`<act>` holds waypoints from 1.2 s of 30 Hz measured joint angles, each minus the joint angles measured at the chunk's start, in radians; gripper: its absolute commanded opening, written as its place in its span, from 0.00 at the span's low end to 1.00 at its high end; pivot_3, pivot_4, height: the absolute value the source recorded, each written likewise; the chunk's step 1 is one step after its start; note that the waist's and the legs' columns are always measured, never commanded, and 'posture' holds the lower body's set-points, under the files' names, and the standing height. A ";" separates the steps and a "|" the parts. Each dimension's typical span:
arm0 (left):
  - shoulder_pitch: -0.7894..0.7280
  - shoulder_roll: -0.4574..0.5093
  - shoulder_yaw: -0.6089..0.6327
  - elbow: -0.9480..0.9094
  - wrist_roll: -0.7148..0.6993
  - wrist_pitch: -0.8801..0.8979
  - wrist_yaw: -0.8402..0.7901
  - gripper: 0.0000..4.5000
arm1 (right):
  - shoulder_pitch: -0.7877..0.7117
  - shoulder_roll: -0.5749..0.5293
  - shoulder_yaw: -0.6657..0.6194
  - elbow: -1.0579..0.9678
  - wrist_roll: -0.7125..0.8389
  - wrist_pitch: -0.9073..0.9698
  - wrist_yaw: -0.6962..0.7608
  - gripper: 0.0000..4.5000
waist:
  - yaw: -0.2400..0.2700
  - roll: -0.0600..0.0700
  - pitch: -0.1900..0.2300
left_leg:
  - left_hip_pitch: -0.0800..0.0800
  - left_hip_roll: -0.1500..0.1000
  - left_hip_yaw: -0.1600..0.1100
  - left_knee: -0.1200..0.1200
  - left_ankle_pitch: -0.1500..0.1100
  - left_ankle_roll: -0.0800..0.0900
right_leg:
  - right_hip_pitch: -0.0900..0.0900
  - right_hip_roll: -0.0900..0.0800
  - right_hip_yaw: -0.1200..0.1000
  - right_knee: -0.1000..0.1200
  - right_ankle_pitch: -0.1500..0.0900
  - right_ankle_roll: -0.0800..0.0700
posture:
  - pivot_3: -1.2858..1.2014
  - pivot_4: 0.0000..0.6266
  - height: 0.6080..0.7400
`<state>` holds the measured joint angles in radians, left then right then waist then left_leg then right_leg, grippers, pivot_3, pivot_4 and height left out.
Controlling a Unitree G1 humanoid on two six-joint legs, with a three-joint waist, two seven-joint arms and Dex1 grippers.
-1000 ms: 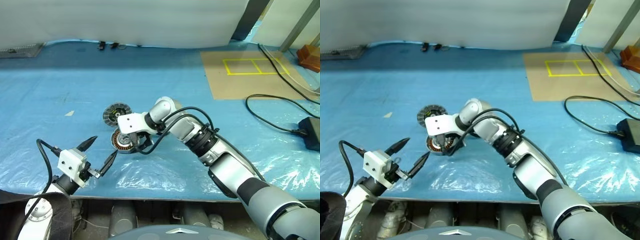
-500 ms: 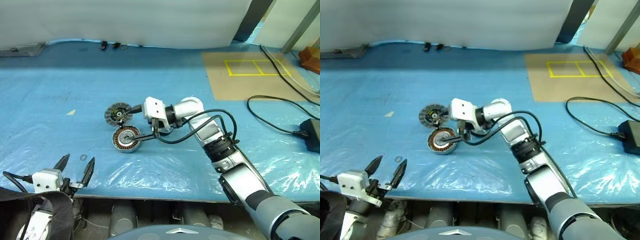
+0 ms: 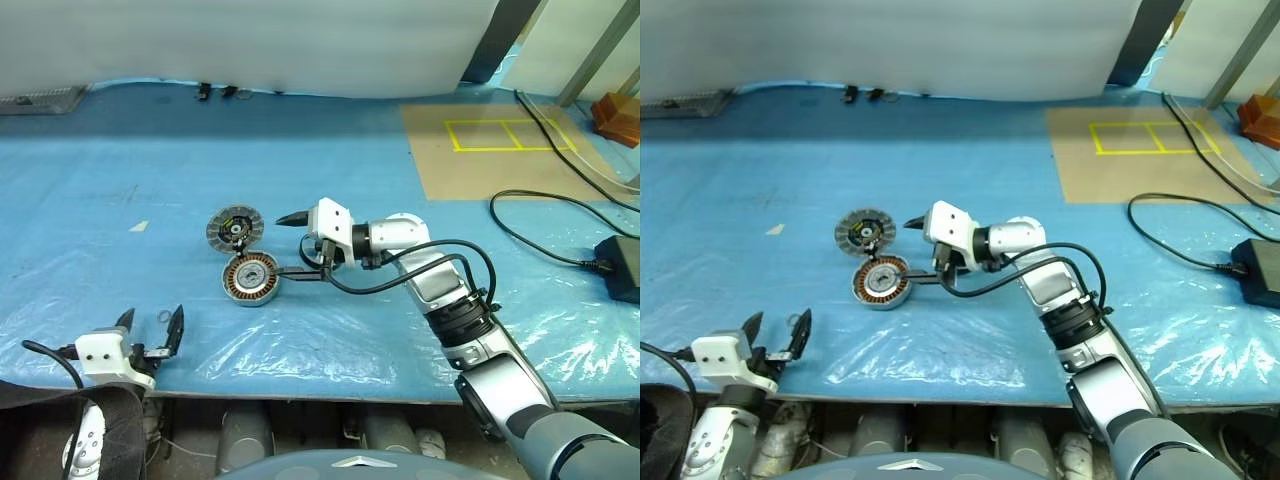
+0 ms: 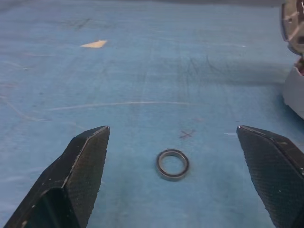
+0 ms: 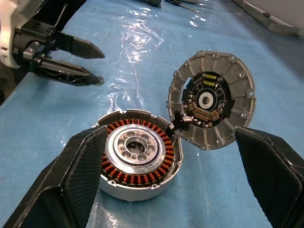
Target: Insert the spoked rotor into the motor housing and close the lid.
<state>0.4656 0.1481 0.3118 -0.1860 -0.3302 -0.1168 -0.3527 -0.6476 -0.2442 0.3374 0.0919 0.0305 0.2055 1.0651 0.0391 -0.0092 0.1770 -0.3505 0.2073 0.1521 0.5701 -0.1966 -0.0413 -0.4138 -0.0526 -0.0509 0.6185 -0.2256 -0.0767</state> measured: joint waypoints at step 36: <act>0.022 0.046 -0.009 -0.098 0.008 0.203 0.050 1.00 | 0.043 -0.055 0.011 -0.128 0.035 0.123 -0.065 0.99 | 0.004 0.000 0.000 | 0.001 0.000 0.000 0.000 0.000 0.000 | 0.003 0.000 0.000 -0.001 -0.001 0.001 | 0.52 0.24 1.00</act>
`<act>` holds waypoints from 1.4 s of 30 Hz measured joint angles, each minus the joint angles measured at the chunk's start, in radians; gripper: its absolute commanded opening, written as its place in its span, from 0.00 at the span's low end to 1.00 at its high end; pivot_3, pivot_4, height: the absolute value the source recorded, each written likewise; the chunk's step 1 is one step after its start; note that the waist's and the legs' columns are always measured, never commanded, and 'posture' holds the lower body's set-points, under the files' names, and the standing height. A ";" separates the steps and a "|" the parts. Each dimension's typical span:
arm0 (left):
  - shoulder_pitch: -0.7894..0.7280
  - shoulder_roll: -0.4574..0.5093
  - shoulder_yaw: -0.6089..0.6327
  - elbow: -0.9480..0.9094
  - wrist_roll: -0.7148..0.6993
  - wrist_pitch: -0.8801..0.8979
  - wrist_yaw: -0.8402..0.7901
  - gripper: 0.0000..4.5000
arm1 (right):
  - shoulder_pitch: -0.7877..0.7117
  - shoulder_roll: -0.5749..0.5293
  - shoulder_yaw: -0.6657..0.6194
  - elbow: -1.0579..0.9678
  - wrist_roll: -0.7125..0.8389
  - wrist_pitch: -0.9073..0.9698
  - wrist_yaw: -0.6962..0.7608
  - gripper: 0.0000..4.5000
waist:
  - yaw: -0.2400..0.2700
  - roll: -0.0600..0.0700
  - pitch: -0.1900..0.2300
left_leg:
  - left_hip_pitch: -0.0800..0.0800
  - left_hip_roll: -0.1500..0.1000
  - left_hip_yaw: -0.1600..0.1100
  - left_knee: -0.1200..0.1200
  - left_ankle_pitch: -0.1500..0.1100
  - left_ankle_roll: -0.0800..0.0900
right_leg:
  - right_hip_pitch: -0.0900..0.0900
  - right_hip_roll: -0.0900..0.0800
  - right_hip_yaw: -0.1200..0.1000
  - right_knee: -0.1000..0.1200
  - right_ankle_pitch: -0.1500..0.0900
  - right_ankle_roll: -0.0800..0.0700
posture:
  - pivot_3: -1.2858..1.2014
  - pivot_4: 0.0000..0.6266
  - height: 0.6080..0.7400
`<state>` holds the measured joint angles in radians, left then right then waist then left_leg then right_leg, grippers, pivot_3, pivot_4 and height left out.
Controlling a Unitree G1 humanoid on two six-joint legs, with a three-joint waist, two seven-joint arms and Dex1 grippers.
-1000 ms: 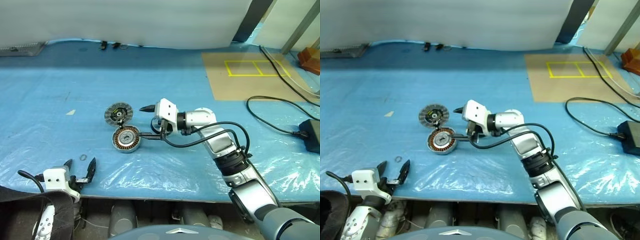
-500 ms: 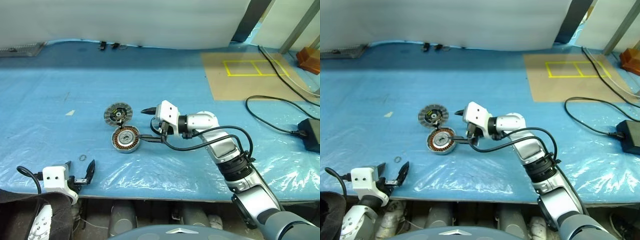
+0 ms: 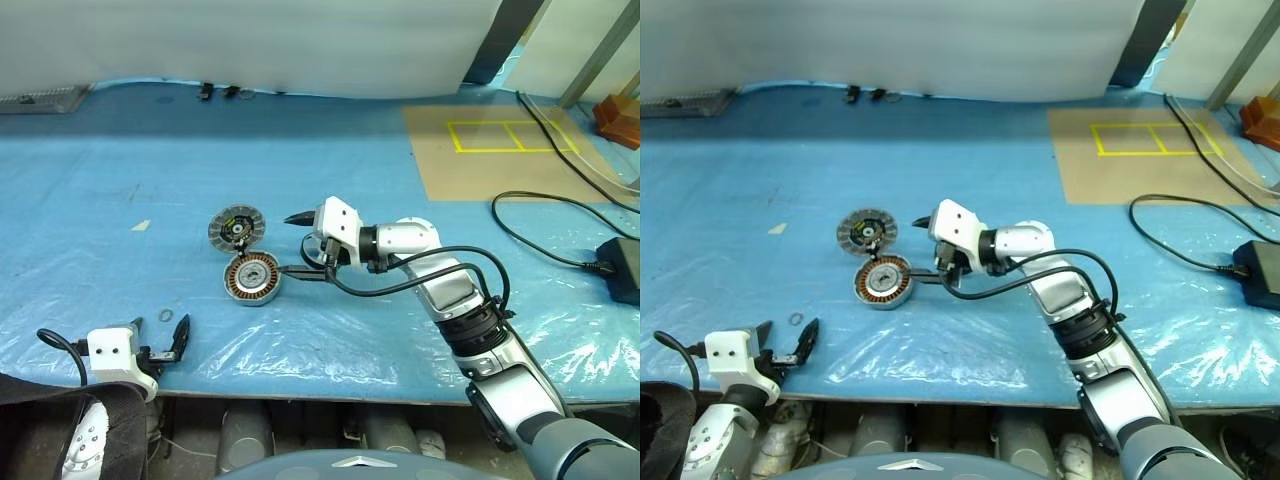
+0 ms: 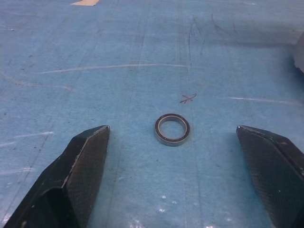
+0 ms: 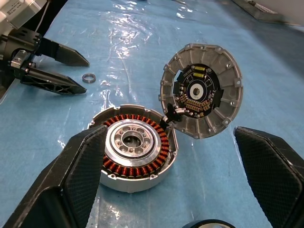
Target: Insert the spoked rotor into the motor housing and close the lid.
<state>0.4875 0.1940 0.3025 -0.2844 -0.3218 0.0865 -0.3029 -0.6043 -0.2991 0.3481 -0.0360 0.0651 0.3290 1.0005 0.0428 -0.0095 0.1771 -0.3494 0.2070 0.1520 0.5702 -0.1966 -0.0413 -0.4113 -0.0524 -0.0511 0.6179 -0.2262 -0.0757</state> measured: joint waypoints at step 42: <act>-0.145 0.025 0.067 0.152 -0.360 -0.235 -0.383 0.15 | -0.043 0.007 0.020 0.144 -0.028 -0.184 -0.025 1.00 | -0.002 0.002 -0.010 | 0.001 -0.001 0.001 -0.008 0.000 0.000 | 0.004 0.000 -0.002 -0.010 0.004 -0.005 | 0.52 0.24 1.00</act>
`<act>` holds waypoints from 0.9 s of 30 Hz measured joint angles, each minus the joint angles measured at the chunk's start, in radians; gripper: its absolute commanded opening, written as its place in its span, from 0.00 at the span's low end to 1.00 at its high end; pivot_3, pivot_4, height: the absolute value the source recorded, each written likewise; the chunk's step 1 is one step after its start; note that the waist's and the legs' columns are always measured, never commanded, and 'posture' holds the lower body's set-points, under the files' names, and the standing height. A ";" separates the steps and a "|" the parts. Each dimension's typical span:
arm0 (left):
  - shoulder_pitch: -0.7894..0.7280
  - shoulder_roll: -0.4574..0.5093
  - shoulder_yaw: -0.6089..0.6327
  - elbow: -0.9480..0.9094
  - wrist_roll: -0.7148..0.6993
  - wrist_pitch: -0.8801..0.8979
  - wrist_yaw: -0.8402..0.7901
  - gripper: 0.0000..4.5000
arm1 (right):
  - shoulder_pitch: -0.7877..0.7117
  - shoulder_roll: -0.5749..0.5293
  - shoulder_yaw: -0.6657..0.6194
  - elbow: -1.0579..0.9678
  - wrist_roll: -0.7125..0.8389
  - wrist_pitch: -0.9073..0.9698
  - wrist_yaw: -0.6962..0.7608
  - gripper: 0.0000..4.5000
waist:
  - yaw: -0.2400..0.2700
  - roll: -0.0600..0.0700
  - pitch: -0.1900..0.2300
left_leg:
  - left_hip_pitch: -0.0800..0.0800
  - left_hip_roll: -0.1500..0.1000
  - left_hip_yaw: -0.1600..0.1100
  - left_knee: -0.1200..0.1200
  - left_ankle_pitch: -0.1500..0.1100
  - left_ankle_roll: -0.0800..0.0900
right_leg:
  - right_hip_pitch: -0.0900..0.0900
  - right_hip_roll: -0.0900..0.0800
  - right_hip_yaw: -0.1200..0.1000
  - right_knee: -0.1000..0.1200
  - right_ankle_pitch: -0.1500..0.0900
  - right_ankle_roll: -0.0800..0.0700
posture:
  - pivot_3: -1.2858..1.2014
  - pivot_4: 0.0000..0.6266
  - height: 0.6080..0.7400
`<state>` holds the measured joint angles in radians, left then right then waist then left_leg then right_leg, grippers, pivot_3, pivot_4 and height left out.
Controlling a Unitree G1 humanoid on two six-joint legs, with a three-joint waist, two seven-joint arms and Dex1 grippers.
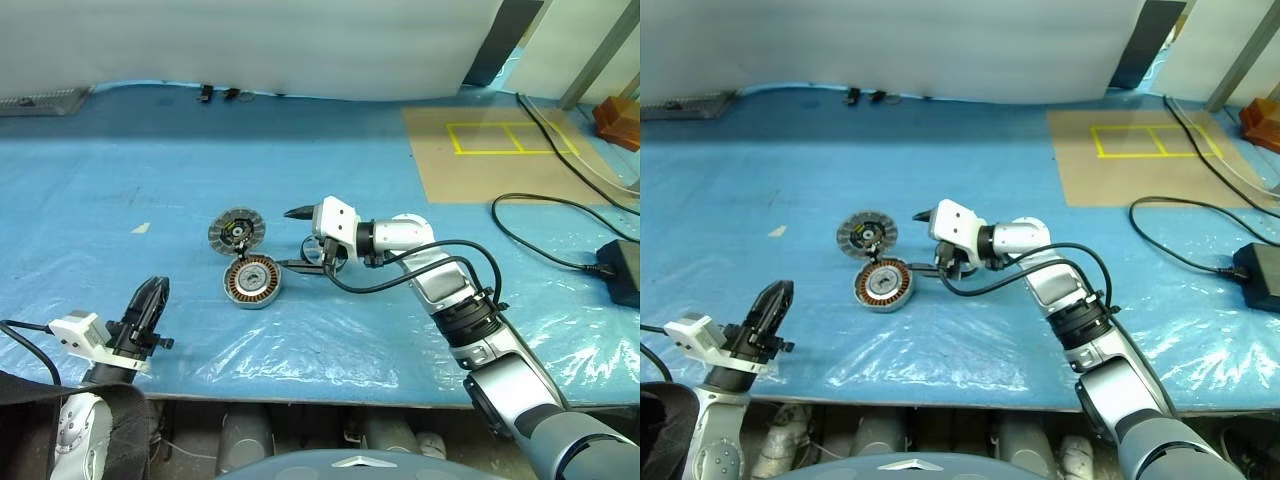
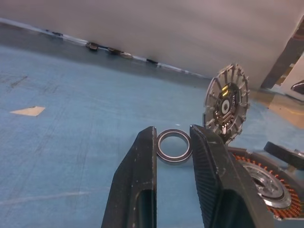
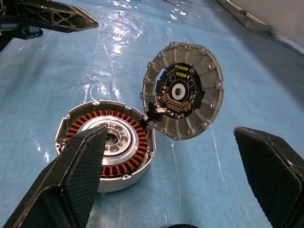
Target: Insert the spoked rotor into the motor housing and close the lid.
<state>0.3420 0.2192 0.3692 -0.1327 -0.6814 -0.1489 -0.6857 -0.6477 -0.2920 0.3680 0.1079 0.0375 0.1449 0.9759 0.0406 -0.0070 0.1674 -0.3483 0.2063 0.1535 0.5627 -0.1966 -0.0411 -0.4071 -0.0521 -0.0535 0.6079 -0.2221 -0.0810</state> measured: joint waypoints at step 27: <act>-0.269 0.260 -0.283 -0.066 0.265 0.261 -0.069 0.15 | 0.090 -0.083 -0.041 -0.097 0.160 0.193 0.110 0.87 | 0.002 0.000 0.001 | 0.000 0.000 -0.001 0.002 0.000 0.000 | 0.000 0.000 0.000 0.002 0.000 0.000 | 0.52 0.24 1.00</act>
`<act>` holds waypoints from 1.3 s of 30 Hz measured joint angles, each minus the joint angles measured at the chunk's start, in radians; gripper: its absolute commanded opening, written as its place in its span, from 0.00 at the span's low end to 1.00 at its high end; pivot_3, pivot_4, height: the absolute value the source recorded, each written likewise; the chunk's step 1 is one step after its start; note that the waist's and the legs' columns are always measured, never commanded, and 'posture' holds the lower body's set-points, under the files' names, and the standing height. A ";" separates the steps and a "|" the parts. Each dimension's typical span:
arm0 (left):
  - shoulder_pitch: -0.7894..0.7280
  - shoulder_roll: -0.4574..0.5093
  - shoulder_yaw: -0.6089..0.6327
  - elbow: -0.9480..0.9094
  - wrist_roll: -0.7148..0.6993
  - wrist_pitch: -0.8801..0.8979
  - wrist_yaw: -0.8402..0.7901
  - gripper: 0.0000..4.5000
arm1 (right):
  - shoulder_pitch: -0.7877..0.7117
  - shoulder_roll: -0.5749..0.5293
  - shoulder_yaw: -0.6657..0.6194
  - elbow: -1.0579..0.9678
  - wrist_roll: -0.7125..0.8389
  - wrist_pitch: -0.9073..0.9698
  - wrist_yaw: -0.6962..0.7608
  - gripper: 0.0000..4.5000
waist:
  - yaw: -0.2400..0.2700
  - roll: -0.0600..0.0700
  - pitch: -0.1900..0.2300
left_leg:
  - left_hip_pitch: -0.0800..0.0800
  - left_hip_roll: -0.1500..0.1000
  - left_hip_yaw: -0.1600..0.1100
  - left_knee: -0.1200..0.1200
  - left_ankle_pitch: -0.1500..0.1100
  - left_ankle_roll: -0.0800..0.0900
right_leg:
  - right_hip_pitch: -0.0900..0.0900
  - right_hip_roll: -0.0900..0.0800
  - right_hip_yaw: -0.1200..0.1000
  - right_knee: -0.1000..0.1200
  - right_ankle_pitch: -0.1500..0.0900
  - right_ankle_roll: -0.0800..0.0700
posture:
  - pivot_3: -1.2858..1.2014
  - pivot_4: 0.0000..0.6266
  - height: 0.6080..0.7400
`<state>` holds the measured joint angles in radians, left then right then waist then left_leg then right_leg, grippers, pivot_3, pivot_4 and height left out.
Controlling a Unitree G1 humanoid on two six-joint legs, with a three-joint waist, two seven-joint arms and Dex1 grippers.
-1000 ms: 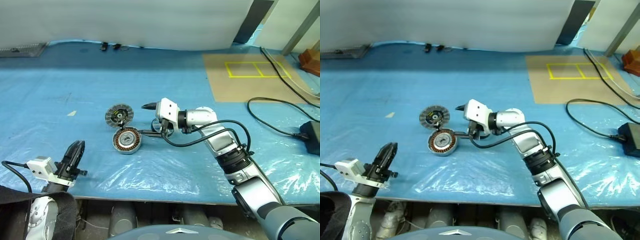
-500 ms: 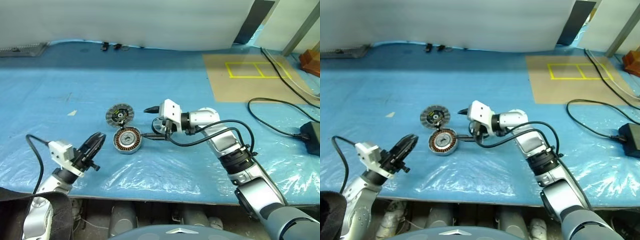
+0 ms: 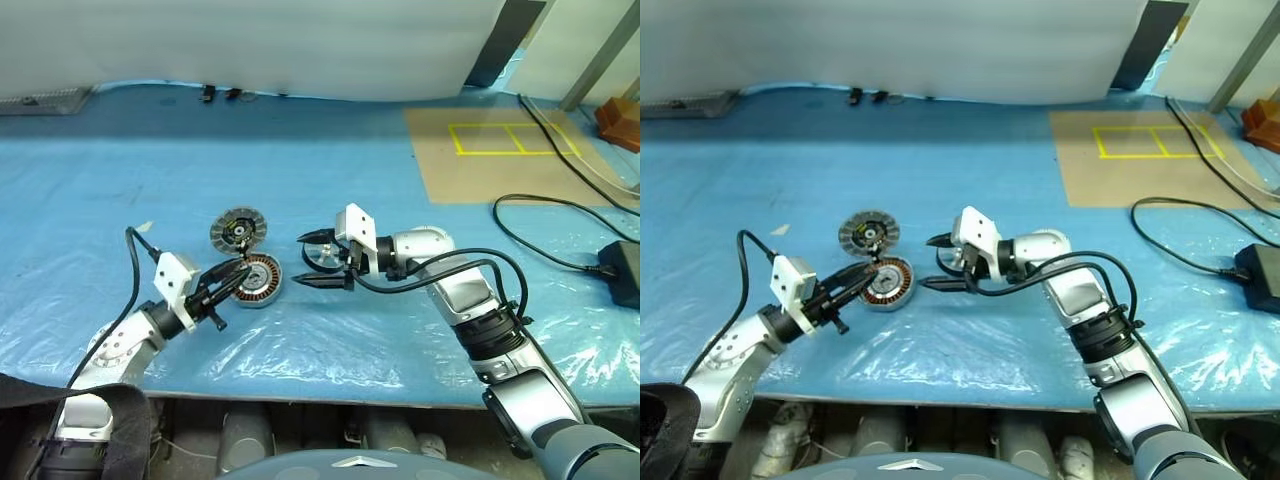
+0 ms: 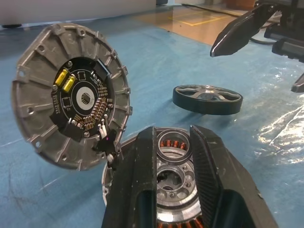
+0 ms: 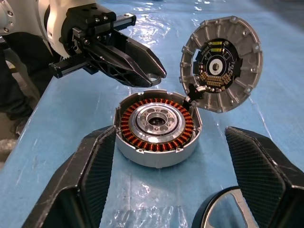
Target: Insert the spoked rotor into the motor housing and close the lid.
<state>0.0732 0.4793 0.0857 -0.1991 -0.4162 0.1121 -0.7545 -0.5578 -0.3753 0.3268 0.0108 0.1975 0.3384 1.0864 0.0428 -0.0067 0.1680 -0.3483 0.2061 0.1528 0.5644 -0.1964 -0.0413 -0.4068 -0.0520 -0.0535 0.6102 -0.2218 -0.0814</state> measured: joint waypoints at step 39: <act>-0.111 0.032 -0.067 0.084 0.089 0.099 -0.045 0.15 | 0.032 0.001 0.031 0.002 -0.042 -0.050 -0.054 0.87 | 0.001 0.000 0.000 | -0.001 0.000 0.000 0.000 0.000 0.000 | 0.000 0.000 0.000 0.000 0.000 0.000 | 0.52 0.24 1.00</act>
<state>-0.0374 0.5117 0.0186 -0.1147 -0.3276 0.2110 -0.7994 -0.5260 -0.3747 0.3582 0.0125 0.1553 0.2886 1.0324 0.0441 -0.0067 0.1680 -0.3489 0.2059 0.1527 0.5644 -0.1963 -0.0414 -0.4070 -0.0522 -0.0536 0.6100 -0.2218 -0.0815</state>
